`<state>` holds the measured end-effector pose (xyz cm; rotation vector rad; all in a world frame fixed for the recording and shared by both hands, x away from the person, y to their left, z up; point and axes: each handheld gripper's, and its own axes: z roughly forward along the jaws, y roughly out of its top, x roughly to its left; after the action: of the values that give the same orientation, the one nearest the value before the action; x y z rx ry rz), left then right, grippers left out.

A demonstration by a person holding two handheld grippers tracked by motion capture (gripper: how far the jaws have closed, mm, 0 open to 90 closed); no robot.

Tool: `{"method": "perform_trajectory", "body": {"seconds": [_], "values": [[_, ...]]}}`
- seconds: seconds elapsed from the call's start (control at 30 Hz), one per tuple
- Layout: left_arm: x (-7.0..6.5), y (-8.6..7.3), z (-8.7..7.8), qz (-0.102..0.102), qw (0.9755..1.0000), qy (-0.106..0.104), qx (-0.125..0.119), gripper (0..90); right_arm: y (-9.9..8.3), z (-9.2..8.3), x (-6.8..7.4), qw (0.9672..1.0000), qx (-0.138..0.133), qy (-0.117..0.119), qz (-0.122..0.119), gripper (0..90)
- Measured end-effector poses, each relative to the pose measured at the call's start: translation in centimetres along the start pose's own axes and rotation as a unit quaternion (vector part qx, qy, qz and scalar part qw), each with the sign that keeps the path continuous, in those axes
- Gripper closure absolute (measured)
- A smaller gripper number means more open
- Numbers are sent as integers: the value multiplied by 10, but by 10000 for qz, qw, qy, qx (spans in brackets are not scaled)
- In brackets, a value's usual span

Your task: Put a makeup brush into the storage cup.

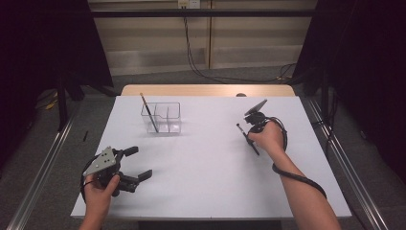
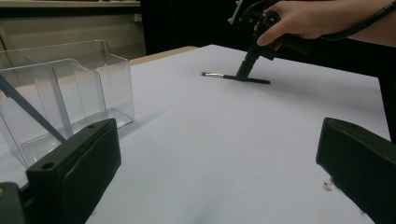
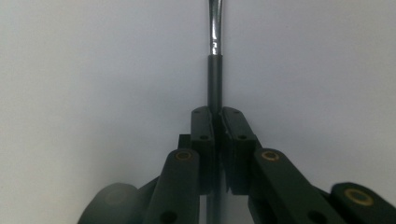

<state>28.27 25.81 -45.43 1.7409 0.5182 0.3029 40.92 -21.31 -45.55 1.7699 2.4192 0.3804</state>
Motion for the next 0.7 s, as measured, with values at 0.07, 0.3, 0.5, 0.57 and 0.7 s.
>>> {"method": "perform_trajectory", "body": {"seconds": [0.07, 0.3, 0.5, 0.57, 0.7], "values": [[0, 0, 0, -7, 10000, 1, 3, 0, -1, 0, 0, 10000, -26, -6, -6, 849], [0, 0, 0, -3, 10000, 7, -1, 0, -7, -1, -4, 9995, -271, 145, 72, 849], [0, -1, 0, -1, 10000, 21, 17, 0, -15, -8, -14, 9965, -705, 378, 236, 849], [0, -1, 0, -8, 10000, 21, 23, 0, -18, -11, -17, 9944, -906, 474, 276, 849], [0, 0, 1, -15, 10000, 15, 10, 0, -26, -17, -24, 9881, -1267, 754, 437, 849]]}}
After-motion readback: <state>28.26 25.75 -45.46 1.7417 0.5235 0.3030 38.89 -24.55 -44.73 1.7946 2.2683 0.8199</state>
